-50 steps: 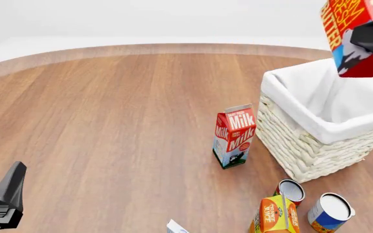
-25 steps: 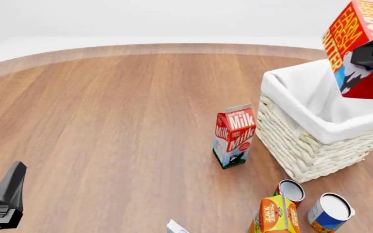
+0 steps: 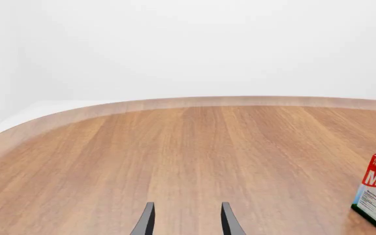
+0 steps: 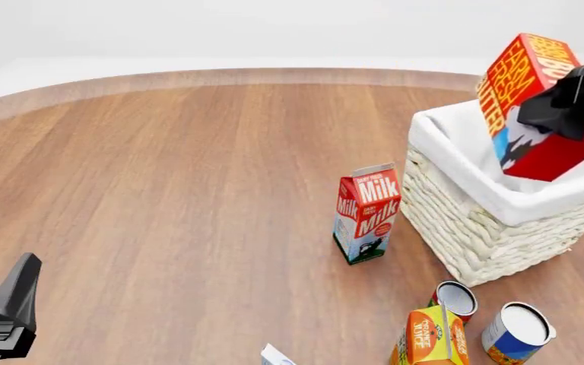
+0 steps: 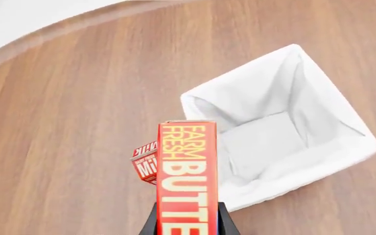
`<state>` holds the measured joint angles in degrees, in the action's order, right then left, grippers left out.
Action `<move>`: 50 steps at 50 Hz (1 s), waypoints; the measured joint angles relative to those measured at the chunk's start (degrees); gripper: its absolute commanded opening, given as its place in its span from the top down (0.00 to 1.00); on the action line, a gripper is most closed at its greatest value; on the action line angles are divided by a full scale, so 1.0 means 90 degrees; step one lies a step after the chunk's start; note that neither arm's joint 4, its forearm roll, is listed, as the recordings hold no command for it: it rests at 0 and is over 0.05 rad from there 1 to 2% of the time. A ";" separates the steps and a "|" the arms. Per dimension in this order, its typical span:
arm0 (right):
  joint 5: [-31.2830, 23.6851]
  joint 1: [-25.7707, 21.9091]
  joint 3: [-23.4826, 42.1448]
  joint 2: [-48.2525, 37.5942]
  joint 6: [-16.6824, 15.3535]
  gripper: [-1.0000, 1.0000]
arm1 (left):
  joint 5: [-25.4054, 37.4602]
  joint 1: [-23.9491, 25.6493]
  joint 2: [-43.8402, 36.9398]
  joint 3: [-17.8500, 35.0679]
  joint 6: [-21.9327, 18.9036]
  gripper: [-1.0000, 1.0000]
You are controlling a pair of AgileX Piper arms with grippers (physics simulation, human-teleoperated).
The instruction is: Pick up the cream cheese box and the butter, and put them in the basket.
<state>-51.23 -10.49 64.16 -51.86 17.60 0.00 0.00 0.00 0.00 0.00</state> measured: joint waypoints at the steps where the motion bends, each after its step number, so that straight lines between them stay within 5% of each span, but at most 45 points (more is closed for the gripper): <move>1: 0.0015 -0.0009 -0.0033 0.0003 0.0025 1.00 | 0.0000 0.0000 0.0000 0.0000 0.0000 0.00; 50: 0.0670 0.0663 -0.0462 -0.0222 0.0315 1.00 | 0.0000 0.0000 0.0000 0.0000 0.0000 0.00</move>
<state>-45.20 -4.52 60.01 -53.86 20.43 0.00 0.00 0.00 0.00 0.00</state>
